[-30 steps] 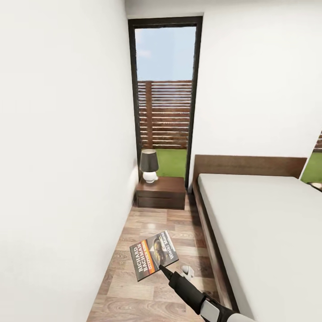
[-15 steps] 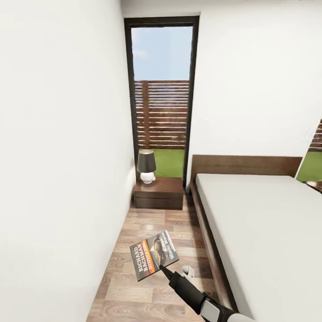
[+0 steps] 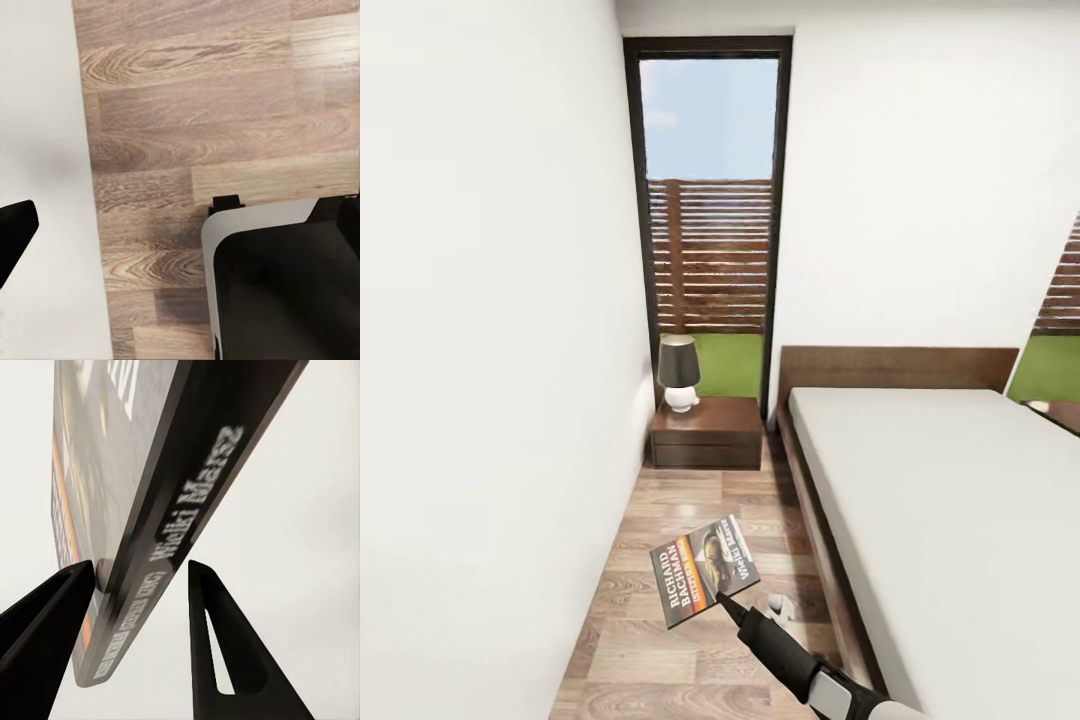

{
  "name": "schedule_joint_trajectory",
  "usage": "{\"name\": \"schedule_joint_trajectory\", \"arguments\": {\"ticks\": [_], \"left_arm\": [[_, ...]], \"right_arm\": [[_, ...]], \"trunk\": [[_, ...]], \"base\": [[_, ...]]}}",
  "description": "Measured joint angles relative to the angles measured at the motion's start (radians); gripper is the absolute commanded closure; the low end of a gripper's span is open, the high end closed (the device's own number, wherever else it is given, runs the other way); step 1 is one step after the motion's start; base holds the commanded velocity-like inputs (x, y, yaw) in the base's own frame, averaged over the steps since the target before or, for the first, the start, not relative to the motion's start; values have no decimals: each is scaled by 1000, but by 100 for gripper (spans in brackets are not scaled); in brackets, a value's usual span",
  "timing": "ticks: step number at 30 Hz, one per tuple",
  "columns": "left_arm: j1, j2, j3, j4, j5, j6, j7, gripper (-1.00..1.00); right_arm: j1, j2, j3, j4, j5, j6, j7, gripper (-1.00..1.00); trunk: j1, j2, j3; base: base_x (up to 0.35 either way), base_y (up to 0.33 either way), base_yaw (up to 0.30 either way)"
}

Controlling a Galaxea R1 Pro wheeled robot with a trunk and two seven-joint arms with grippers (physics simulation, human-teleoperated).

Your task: In the bedroom, move the book from the bed onto either nightstand, and place the two sandals side by side next to the bed.

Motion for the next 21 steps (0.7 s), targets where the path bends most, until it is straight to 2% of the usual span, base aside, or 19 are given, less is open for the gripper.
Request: {"name": "schedule_joint_trajectory", "arguments": {"ticks": [12, 21], "left_arm": [[-71, -2, 0, 1, 1, 9, 1, -100], [-112, -39, 0, 7, 4, 11, 3, -100]], "right_arm": [[1, 3, 5, 2, -1, 0, 5, 100], [1, 4, 6, 5, 0, 0, 6, 100]], "trunk": [[0, 0, 0], [0, 0, 0]], "base": [[36, 32, -2], [44, 2, -28]]}}
